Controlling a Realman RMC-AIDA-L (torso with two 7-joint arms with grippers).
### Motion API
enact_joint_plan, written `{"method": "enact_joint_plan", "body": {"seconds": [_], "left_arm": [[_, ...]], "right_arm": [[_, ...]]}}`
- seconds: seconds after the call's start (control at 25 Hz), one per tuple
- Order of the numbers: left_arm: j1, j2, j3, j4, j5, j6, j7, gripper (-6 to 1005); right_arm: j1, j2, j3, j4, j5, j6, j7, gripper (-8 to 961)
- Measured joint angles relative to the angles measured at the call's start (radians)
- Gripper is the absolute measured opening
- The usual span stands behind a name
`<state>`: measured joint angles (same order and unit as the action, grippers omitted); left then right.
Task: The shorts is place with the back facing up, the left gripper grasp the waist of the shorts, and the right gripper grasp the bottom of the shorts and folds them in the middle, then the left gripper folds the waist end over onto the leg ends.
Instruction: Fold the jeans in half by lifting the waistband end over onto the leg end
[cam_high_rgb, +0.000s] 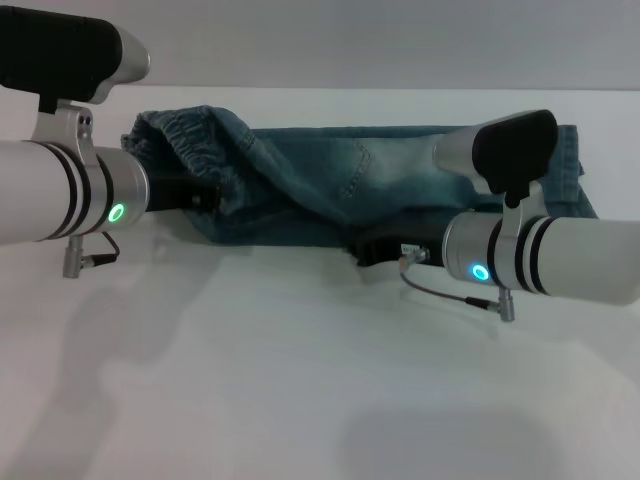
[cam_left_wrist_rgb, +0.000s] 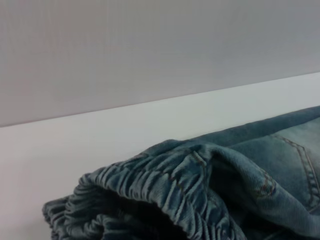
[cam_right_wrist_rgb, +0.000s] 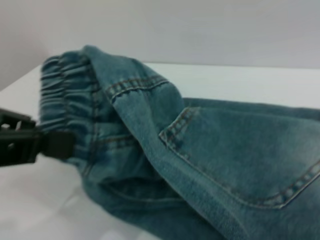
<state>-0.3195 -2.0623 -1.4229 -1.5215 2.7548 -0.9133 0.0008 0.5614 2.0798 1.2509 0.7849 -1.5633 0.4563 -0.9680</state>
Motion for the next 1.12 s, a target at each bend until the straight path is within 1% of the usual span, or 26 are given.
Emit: {"method": "enact_joint_plan", "body": {"seconds": [0.16, 0.44, 0.56, 0.68, 0.76, 0.92, 1.12], "left_arm": [[0.013, 0.000, 0.002, -0.011, 0.000, -0.008, -0.001, 97], [0.036, -0.001, 0.005, -0.023, -0.001, -0.011, -0.001, 97], [0.040, 0.000, 0.005, -0.026, -0.001, -0.010, 0.005, 97], [0.040, -0.001, 0.007, -0.025, -0.001, -0.003, 0.009, 97], [0.037, 0.000, 0.014, -0.025, -0.001, -0.001, 0.008, 97], [0.029, 0.000, 0.017, -0.023, -0.001, -0.001, 0.011, 97], [0.036, 0.001, 0.028, -0.057, -0.001, -0.002, 0.009, 97]], "right_arm": [[0.009, -0.004, 0.031, -0.001, 0.000, -0.039, -0.022, 62], [0.018, -0.006, 0.146, 0.008, -0.006, -0.069, -0.091, 62], [0.011, -0.007, 0.155, 0.021, -0.006, -0.052, -0.101, 62], [-0.038, 0.001, 0.099, 0.081, -0.003, -0.040, -0.117, 62], [-0.065, 0.004, 0.039, 0.124, 0.008, -0.040, -0.122, 62], [-0.073, 0.003, -0.066, 0.180, 0.052, -0.040, -0.122, 62], [-0.075, 0.004, -0.119, 0.183, 0.066, -0.041, -0.116, 61]]}}
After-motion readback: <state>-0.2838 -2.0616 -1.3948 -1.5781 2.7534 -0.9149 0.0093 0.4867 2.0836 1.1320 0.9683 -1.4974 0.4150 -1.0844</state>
